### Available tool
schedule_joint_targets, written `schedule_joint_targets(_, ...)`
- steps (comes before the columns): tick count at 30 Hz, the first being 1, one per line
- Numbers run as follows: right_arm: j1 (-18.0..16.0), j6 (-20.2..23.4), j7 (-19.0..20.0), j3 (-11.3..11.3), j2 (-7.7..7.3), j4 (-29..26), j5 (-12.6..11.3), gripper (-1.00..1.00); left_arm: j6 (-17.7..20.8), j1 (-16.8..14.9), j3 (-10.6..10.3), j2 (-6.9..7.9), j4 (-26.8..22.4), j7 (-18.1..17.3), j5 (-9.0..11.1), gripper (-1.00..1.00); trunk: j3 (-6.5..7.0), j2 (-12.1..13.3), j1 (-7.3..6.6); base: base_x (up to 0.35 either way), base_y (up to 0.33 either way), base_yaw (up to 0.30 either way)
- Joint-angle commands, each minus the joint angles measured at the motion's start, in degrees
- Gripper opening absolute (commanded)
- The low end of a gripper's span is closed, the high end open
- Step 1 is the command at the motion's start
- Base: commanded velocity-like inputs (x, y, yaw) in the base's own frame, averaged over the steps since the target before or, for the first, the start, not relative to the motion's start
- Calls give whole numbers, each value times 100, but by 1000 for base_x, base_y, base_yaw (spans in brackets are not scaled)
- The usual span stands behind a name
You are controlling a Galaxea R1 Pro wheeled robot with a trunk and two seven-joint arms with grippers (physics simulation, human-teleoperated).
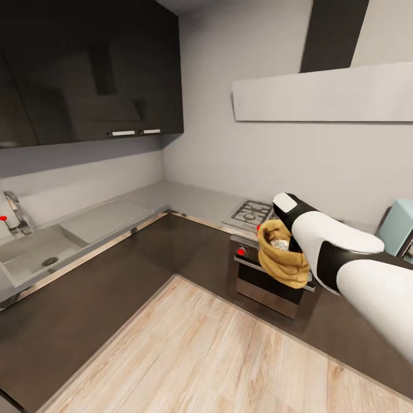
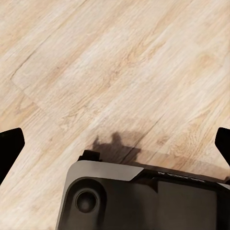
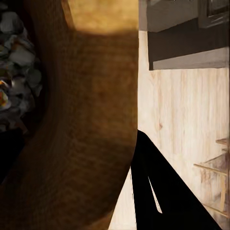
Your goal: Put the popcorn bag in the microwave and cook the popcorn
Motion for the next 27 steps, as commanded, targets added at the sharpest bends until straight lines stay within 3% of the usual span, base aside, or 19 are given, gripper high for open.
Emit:
schedule_joint_targets(1,-26,16,-54,-44,5,-6,1,-100,-18,-4,8,-2,1,7,9,100,-14,-13,4,0,0,0)
schedule_joint_targets(11,-157,98,-28,-102,-31,64,-11,-100,-18,-4,8,-3,0,7,13,100,-14,-13,4,-17,0,0)
schedule_joint_targets(22,-152,105,-59,-47,13,84,31,-100,-18,-4,-3,-20,0,7,11,100,-14,-13,4,-321,0,0)
schedule_joint_targets(27,-144,90,-46,-48,15,368,40,-100,-18,-4,-3,-20,1,7,9,100,-14,-13,4,-342,0,0)
